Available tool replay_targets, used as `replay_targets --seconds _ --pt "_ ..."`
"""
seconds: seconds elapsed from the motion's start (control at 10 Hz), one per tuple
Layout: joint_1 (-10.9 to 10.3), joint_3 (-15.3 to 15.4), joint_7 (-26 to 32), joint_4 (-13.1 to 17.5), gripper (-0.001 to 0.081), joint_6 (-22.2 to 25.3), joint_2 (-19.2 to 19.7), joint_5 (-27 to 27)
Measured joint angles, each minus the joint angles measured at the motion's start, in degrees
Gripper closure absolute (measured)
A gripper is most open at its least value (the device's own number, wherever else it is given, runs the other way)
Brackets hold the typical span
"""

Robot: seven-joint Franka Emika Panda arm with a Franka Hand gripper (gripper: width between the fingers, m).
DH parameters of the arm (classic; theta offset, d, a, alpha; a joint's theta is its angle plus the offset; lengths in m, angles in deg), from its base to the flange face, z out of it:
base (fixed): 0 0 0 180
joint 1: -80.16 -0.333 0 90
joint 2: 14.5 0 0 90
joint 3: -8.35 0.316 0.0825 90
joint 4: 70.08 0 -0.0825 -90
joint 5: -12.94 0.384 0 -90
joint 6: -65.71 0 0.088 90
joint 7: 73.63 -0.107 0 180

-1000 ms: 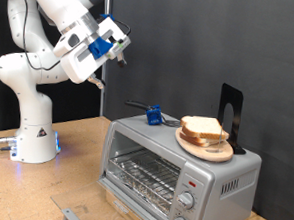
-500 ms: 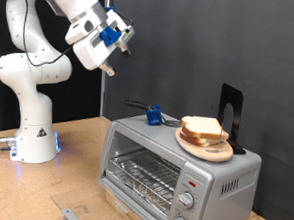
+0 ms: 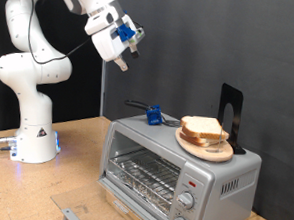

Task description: Make a piece of toast with the oven

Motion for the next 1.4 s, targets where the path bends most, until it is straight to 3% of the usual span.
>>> replay_targets --seconds 0.5,0.7,0.8,1.1,1.4 --pt "0.0 3.1 -0.7 1.7 -0.0004 -1.7 2.0 -0.2" --pt "0.8 3.2 -5.0 4.3 -0.0004 2.4 4.3 -0.2" --pt "0.7 3.2 -3.7 4.1 -0.0004 2.0 4.2 -0.2" --pt "0.3 3.1 9.2 1.0 -0.0004 -3.6 4.2 -1.0" --pt "0.3 3.4 12.1 0.0 -0.0004 -5.4 5.5 -1.2"
